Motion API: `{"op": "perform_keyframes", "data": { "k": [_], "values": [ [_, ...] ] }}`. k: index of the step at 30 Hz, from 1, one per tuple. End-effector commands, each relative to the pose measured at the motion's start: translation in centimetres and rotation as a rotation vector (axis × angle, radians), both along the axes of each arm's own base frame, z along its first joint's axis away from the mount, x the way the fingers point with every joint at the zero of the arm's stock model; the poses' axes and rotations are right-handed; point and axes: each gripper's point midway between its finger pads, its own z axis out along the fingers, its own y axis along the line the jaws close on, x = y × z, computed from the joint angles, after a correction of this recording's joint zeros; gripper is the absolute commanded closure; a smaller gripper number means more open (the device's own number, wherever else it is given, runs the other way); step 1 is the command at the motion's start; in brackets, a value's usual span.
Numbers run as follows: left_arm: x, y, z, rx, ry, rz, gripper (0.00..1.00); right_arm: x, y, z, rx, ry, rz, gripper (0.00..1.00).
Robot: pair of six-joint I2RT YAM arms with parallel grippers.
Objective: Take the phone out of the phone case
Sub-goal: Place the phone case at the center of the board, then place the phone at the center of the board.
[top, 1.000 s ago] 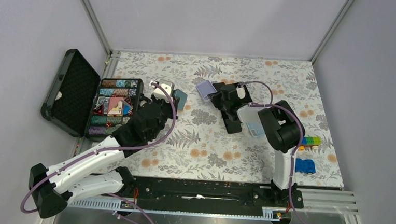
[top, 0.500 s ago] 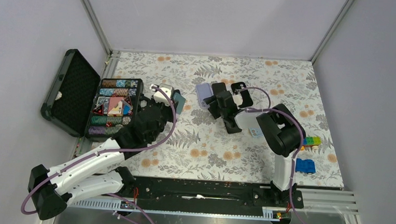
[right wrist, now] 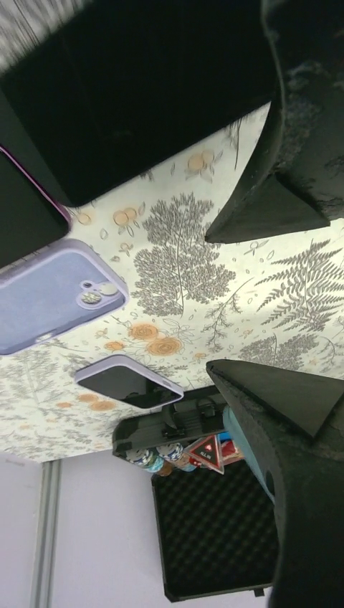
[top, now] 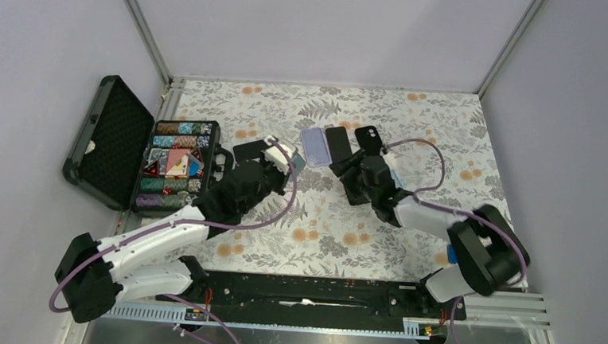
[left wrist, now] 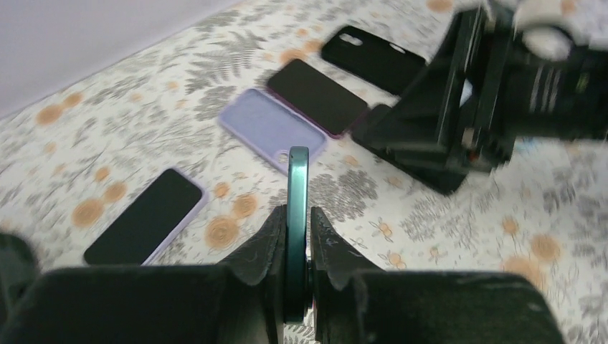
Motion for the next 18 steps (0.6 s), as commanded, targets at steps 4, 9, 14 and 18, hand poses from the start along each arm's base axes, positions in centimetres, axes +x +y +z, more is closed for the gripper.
{"op": "perform_keyframes", "data": {
  "k": [4, 9, 14, 18],
  "values": [
    [0.8, -6.5, -0.3, 0.209, -0.23, -0.361, 1.0, -1.8, -8.9, 2.6, -0.186, -0.07, -0.082, 0.34],
    [3.1, -8.7, -3.5, 0.419, -0.202, -0.398, 1.0, -3.3, -14.4, 4.6, -0.283, -0.15, -0.231, 0.3],
    [4.1, -10.1, -5.5, 0.553, -0.303, -0.374, 1.0, -3.7, -15.9, 5.3, -0.277, -0.159, -0.256, 0.28],
    [4.2, -11.5, -6.9, 0.626, -0.351, -0.391, 1.0, -3.7, -16.1, 4.8, -0.259, -0.137, -0.261, 0.28]
  ]
}}
